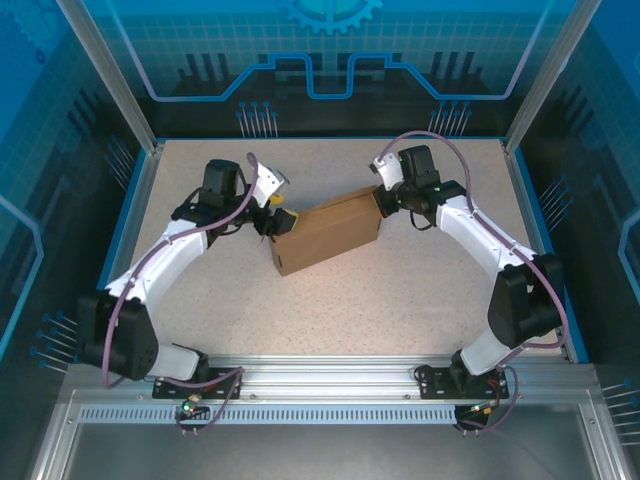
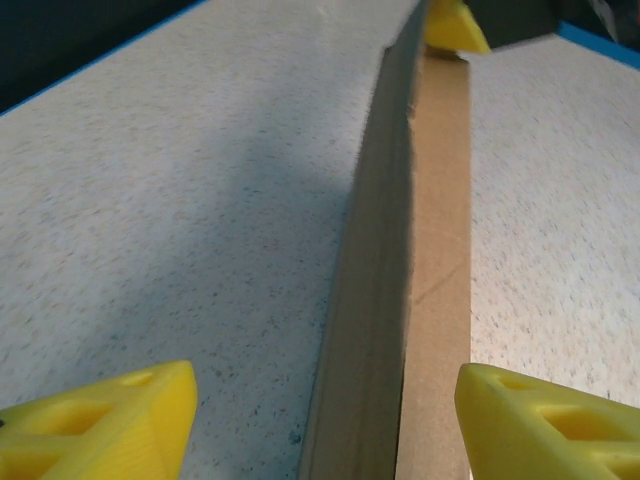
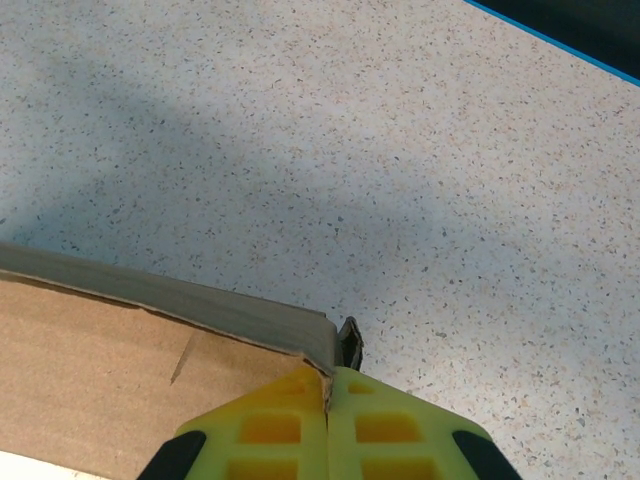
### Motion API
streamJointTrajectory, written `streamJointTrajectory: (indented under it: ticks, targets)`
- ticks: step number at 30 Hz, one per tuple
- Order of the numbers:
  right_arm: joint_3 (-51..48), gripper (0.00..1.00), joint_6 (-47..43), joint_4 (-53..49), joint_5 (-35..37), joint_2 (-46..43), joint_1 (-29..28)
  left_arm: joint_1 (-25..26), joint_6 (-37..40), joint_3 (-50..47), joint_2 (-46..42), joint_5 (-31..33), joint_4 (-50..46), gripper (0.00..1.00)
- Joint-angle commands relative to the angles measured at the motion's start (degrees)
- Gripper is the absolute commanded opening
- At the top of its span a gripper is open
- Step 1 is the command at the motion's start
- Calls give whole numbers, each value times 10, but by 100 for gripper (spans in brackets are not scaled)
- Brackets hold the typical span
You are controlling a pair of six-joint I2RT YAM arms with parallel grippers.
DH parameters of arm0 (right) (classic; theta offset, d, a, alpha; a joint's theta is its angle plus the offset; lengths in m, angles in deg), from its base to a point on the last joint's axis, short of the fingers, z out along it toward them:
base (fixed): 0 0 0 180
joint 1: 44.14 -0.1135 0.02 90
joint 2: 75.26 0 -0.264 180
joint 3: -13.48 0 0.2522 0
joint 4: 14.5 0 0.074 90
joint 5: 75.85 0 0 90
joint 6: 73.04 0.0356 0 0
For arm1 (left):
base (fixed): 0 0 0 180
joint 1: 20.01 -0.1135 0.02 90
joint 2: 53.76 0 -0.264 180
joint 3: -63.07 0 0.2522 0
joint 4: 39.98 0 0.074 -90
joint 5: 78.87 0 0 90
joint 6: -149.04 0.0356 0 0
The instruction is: Fold the paper box
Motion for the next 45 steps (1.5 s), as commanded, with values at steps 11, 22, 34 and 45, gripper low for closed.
streamJointTrajectory:
  ticks: [11,22,34,45]
  targets:
    - [1,6,31,-77,16,-3,-11,20,-306,-49,-204,226,-187,66]
    - [-6,6,20,-74,6,-11,-10,41,-301,6,-127,168,-254,51]
    - [-3,6,16,-77,-5,-10,-10,42,-289,5,-94,206,-230,23]
    - [-4,6,19,-80,-7,-7,-10,43,-300,-6,-88,209,-205,9]
